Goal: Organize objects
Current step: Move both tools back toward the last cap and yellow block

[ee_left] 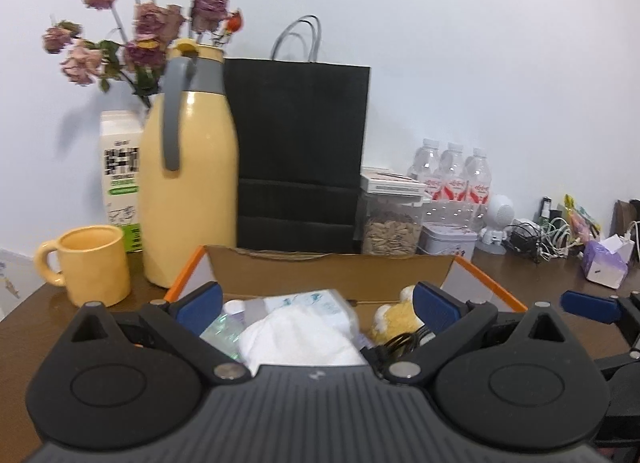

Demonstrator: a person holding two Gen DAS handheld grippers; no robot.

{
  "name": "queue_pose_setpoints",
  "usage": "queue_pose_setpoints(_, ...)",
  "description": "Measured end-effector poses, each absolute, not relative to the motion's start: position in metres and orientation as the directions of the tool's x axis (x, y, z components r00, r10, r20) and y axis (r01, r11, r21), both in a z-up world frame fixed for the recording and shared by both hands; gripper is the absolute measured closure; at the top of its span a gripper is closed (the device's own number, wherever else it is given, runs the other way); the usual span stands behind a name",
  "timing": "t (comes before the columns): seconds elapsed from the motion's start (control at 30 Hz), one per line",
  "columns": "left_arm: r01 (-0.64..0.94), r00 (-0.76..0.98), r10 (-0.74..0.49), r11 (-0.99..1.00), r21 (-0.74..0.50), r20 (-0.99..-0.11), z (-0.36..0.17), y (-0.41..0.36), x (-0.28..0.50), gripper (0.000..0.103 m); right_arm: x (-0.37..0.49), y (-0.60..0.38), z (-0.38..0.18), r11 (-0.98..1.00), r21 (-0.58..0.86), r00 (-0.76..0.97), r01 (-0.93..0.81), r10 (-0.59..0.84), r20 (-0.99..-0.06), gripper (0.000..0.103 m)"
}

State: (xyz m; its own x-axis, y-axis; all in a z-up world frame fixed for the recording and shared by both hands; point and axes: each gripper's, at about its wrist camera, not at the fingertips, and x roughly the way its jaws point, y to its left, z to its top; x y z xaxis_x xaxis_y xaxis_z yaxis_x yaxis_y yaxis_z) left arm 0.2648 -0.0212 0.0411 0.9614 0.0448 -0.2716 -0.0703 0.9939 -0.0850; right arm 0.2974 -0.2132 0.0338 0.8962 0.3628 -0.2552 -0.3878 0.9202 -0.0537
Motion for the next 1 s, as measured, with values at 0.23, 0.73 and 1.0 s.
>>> queue_pose_setpoints(0.23, -0.072, 0.955, 0.051, 0.996, -0.06, -0.293, 0.029, -0.016, 0.228, 0.0, 0.273, -0.219, 0.031, 0.908, -0.072, 0.885, -0.413, 0.381, -0.268, 0.0)
queue_pose_setpoints(0.73, -0.088, 0.918, 0.069, 0.996, -0.033, -0.389, 0.004, 0.012, 0.174, 0.0, 0.225, -0.223, 0.015, 0.868, -0.035, 0.82, -0.495, 0.453, -0.35, 0.0)
queue_pose_setpoints(1.0, -0.117, 0.909, 0.085, 0.992, -0.055, -0.408, 0.002, 0.024, 0.168, 0.0, 0.221, -0.21, 0.008, 0.861, -0.026, 0.791, -0.508, 0.455, -0.408, 0.0)
